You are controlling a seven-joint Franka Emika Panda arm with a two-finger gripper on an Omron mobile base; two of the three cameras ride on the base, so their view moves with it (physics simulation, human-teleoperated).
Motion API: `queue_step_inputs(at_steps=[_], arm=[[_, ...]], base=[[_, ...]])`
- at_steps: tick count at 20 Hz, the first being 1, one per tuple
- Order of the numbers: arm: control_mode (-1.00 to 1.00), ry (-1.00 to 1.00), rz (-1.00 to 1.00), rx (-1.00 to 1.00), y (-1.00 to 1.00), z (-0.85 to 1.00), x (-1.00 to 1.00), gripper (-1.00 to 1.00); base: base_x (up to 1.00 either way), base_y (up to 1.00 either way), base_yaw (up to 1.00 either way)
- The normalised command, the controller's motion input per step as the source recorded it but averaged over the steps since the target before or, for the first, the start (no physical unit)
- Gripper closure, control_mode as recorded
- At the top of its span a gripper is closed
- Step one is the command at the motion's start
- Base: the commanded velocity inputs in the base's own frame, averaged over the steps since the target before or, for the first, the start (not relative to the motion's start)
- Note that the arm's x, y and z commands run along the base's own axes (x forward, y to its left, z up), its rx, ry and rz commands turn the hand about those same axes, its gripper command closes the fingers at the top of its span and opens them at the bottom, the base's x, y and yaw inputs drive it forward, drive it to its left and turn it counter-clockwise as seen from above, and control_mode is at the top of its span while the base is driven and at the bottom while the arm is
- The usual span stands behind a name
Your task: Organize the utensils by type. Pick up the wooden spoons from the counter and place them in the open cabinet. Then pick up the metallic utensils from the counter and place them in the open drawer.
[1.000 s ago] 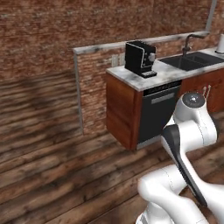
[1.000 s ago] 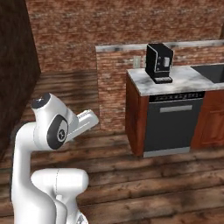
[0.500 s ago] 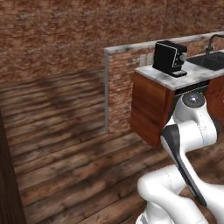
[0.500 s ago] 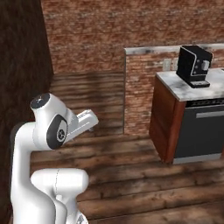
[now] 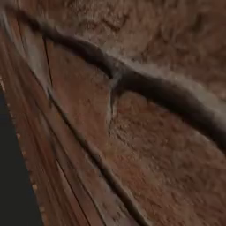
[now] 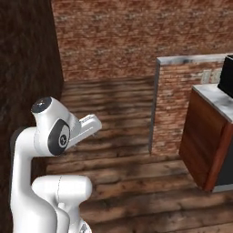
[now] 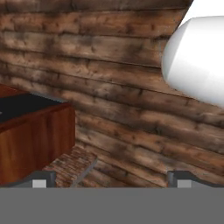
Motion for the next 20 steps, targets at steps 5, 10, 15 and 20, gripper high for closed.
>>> queue_step_inputs(at_steps=[5, 10, 15, 20], arm=[[1.00, 0.00, 0.00, 0.00, 0.00, 0.00, 0.00, -1.00], [1.00, 0.00, 0.00, 0.00, 0.00, 0.00, 0.00, -1.00], [1.00, 0.00, 0.00, 0.00, 0.00, 0.00, 0.00, -1.00], [1.00, 0.00, 0.00, 0.00, 0.00, 0.00, 0.00, -1.00]], base=[[0.72, 0.60, 0.00], [0.76, 0.31, -0.08], [0.85, 0.12, -0.10], [0.83, 0.29, -0.16]])
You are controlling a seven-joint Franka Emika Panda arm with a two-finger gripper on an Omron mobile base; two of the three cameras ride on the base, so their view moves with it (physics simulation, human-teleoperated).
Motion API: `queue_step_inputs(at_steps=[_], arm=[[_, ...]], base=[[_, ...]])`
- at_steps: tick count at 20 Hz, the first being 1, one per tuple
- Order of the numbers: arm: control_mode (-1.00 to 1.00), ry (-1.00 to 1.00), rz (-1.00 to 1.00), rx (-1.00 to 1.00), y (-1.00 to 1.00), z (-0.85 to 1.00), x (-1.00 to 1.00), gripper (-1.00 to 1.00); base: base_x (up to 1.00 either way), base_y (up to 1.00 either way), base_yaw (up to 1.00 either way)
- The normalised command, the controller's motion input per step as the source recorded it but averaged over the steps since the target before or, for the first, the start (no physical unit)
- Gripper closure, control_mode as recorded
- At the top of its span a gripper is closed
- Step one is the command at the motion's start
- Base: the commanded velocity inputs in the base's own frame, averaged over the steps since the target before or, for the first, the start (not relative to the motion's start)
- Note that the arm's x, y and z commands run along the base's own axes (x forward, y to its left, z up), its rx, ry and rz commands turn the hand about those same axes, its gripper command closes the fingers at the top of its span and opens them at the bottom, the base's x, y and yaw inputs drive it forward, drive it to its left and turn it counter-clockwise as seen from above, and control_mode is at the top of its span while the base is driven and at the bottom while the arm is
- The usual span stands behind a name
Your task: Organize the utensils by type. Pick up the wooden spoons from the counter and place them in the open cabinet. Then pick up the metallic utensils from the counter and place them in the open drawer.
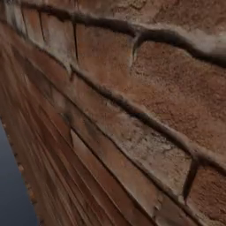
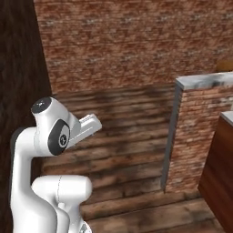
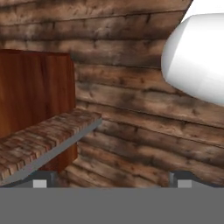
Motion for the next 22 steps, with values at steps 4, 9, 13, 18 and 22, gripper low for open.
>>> queue_step_inputs(at_steps=[4, 9, 13, 18, 22], arm=[[1.00, 0.00, 0.00, 0.00, 0.00, 0.00, 0.00, -1.00], [1.00, 0.00, 0.00, 0.00, 0.00, 0.00, 0.00, -1.00], [1.00, 0.00, 0.00, 0.00, 0.00, 0.00, 0.00, -1.00], [1.00, 0.00, 0.00, 0.00, 0.00, 0.00, 0.00, -1.00], [1.00, 0.00, 0.00, 0.00, 0.00, 0.00, 0.00, -1.00]], base=[[0.89, 0.20, -0.16], [0.80, 0.26, -0.29], [0.82, 0.34, -0.32], [0.94, 0.52, -0.27], [1.00, 0.61, -0.20]])
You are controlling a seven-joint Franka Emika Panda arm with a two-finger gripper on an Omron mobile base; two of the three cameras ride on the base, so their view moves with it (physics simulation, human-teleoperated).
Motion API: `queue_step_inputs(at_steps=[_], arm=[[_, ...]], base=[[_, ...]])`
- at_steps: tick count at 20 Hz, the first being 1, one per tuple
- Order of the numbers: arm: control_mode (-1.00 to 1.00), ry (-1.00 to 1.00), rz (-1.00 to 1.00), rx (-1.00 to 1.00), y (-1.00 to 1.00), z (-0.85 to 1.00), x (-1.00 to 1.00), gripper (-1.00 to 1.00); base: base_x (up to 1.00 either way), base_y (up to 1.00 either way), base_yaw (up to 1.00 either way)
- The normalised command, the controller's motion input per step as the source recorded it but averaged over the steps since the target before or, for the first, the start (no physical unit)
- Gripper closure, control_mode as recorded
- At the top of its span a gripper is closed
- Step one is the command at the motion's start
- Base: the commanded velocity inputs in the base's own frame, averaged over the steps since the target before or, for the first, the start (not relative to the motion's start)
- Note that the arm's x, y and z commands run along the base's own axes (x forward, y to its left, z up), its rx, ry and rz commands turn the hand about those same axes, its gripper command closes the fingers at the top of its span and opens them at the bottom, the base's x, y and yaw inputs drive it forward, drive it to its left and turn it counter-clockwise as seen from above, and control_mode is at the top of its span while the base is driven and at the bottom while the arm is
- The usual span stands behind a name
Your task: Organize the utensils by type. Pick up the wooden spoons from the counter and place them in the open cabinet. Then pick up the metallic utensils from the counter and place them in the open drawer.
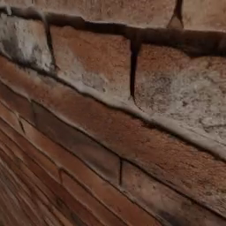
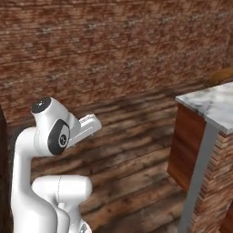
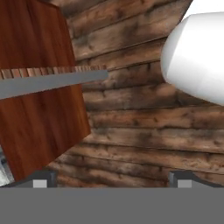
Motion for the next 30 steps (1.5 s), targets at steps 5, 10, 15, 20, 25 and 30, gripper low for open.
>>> queue_step_inputs(at_steps=[5, 10, 15, 20, 25, 30], arm=[[1.00, 0.00, 0.00, 0.00, 0.00, 0.00, 0.00, -1.00], [1.00, 0.00, 0.00, 0.00, 0.00, 0.00, 0.00, -1.00], [1.00, 0.00, 0.00, 0.00, 0.00, 0.00, 0.00, -1.00], [1.00, 0.00, 0.00, 0.00, 0.00, 0.00, 0.00, -1.00], [1.00, 0.00, 0.00, 0.00, 0.00, 0.00, 0.00, -1.00], [1.00, 0.00, 0.00, 0.00, 0.00, 0.00, 0.00, -1.00]], base=[[1.00, 0.61, -0.22], [0.97, 0.63, -0.31], [0.91, 0.59, -0.27], [1.00, 0.41, -0.13], [1.00, 0.32, -0.16], [1.00, 0.12, -0.25]])
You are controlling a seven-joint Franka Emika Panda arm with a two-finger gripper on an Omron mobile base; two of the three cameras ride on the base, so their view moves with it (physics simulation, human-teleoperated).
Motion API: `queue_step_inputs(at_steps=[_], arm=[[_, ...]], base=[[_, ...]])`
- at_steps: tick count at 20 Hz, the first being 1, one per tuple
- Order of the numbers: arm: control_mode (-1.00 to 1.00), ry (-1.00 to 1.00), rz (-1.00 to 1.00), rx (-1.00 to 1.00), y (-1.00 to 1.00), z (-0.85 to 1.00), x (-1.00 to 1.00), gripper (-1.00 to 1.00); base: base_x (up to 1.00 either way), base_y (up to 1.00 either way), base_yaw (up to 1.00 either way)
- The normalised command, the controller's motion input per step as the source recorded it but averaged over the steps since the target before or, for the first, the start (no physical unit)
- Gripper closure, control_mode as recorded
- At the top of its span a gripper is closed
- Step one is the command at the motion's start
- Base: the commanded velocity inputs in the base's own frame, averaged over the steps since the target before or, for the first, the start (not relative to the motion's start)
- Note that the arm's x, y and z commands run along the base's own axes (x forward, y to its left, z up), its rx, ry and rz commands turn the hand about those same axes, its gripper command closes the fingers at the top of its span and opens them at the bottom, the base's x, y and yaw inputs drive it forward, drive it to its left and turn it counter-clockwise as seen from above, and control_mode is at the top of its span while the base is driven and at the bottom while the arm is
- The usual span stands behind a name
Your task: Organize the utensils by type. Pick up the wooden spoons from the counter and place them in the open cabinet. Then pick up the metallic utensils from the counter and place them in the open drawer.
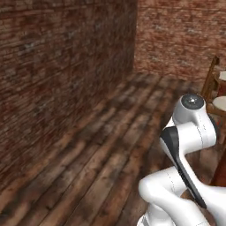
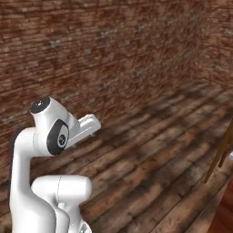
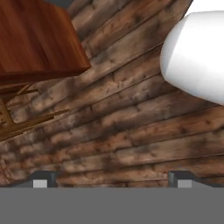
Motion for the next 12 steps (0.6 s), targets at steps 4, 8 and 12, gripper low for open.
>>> queue_step_inputs(at_steps=[4, 8, 12], arm=[[1.00, 0.00, 0.00, 0.00, 0.00, 0.00, 0.00, -1.00], [1.00, 0.00, 0.00, 0.00, 0.00, 0.00, 0.00, -1.00], [1.00, 0.00, 0.00, 0.00, 0.00, 0.00, 0.00, -1.00]], base=[[0.99, -0.05, -0.38], [0.87, -0.10, -0.49], [0.72, 0.00, -0.51]])
